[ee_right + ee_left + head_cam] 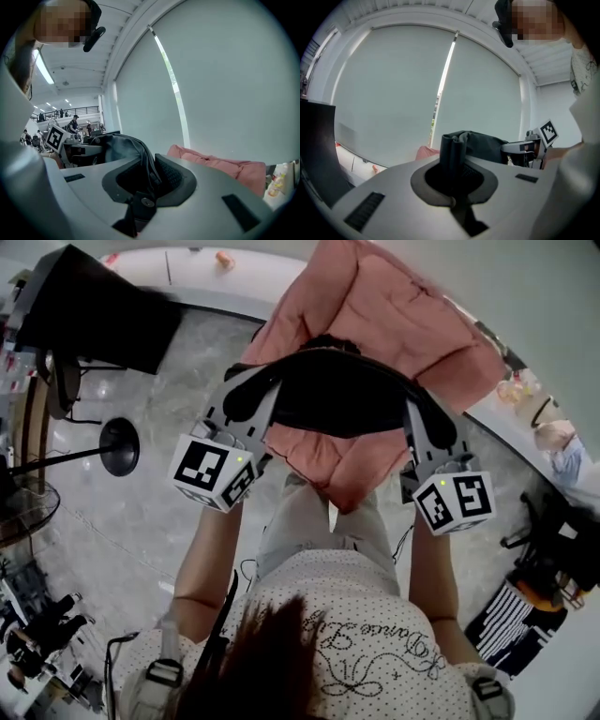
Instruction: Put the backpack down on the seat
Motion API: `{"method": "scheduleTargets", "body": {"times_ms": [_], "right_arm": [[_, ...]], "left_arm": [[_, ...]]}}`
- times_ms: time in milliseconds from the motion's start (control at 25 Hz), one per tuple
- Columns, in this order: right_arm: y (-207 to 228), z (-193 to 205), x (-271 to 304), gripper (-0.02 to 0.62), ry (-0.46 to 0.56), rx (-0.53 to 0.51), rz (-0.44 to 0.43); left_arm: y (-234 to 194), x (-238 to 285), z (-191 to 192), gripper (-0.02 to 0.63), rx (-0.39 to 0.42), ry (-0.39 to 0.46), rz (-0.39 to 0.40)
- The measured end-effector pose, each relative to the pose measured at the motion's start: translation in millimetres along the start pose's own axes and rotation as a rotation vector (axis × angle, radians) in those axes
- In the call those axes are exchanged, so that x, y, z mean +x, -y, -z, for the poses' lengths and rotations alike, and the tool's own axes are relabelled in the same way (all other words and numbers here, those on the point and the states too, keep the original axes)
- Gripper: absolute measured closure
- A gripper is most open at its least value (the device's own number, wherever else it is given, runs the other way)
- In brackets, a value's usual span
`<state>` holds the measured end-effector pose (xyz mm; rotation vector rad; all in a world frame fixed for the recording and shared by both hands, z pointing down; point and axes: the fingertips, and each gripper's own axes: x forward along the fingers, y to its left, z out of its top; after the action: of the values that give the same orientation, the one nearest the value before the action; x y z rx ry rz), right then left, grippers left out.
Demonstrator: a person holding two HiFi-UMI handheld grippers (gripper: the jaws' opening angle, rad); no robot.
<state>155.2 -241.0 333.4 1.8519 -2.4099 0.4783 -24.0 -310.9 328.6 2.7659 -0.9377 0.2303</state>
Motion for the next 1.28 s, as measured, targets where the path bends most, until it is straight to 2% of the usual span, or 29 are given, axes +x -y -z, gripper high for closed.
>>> {"method": "scheduleTargets", "body": {"times_ms": [240,480,680,1080,1280], "right_arm": [[28,54,30,0.522,-0.12,0.041,-0.032],[69,128,52,0.522,-0.262,0.075,-0.069],[81,189,76,0.522,-0.364,0.092,-0.092],[118,303,109,0.518,-0.538,0.017,-0.121],[129,346,118,0.514,-0.597,0.015,-0.102]], "left_arm": [[-12,25,59,0.589,-0.05,-0.1,-0.042],[-15,62,136,0.589,-0.107,-0.214,-0.098],[-28,71,201,0.589,-0.16,-0.303,-0.129],[-40,105,321,0.584,-0.247,-0.448,-0.197],[-47,117,363,0.581,-0.225,-0.497,-0.191]]}}
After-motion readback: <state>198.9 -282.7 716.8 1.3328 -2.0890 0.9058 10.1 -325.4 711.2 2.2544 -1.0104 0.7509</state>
